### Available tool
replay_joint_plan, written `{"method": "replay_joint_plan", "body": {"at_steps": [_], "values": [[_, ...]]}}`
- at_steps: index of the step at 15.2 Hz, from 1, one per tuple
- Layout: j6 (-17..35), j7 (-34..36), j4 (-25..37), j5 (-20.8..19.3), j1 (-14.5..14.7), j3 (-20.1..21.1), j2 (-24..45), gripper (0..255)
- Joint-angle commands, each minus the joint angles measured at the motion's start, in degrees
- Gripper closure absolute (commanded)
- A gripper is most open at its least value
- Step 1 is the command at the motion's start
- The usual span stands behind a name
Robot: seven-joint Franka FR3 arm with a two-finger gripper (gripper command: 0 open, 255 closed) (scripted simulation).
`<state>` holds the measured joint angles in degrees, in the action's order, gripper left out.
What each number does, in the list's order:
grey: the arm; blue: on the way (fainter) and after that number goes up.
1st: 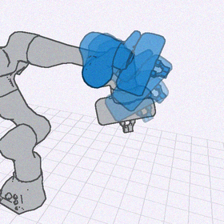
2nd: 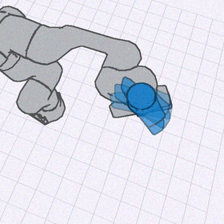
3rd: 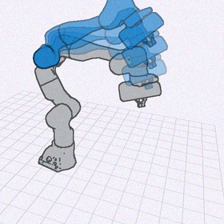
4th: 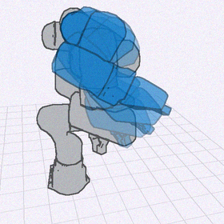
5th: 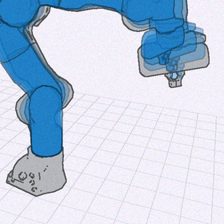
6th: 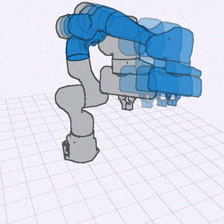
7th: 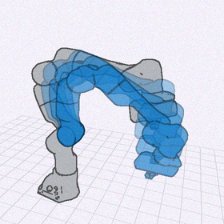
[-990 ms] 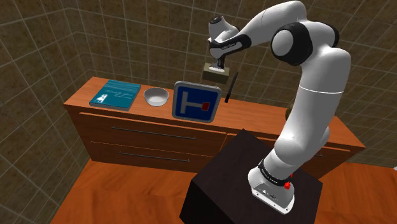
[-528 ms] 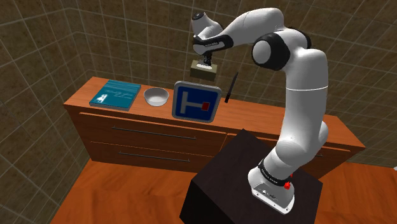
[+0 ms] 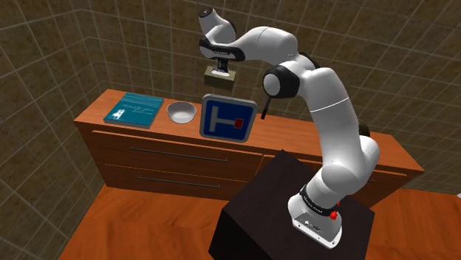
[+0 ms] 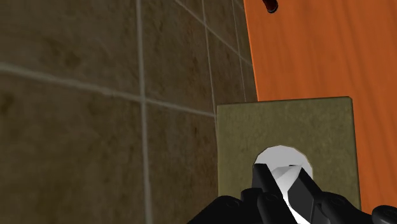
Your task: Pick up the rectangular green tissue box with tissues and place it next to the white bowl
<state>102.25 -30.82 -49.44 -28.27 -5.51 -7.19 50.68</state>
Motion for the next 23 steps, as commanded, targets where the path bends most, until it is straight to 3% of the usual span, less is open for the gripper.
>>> {"method": "replay_joint_plan", "body": {"at_steps": [1,11,23], "values": [[-0.97,-0.08,3.34,0.29,0.1,0.04,2.46,255],[5.17,3.37,-3.24,-0.49,0.13,0.0,2.88,255],[10.8,6.7,-6.51,-1.23,0.05,-0.2,6.06,255]]}}
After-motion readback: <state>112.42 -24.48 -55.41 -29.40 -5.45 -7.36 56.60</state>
